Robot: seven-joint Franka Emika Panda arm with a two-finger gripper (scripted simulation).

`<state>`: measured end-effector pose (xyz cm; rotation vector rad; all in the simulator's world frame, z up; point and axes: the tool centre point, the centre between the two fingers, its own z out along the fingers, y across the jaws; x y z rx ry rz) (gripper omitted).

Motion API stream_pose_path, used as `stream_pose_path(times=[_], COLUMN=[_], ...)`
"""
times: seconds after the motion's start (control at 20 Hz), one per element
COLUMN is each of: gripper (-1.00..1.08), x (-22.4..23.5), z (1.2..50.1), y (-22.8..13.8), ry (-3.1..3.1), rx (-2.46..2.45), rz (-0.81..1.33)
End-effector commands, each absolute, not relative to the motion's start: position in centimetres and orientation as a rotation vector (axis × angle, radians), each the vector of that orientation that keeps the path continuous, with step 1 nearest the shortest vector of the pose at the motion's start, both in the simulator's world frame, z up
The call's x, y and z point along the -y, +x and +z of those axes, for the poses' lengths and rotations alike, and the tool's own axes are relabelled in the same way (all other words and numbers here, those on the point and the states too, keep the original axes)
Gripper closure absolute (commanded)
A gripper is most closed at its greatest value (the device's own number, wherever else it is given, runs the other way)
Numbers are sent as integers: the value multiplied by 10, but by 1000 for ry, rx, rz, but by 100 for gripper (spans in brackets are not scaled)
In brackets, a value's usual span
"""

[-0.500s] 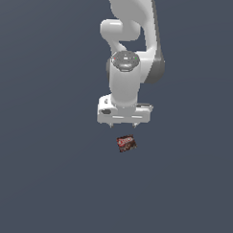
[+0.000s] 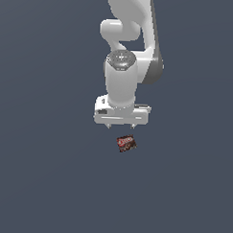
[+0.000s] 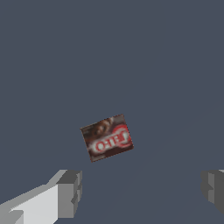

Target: Pick up the object and move it to a goal position.

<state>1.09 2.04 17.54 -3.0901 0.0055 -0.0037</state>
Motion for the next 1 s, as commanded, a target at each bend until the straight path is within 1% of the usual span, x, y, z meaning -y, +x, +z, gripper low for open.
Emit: stream_pose_path(times=[0.0, 0.45, 0.95], gripper=[-92, -92, -92], x=[-18, -20, -26], z=[177, 174, 159], y=[14, 13, 14], ry=[-3089, -3088, -3073], rx=[-16, -66, -309], rz=[-11, -7, 5])
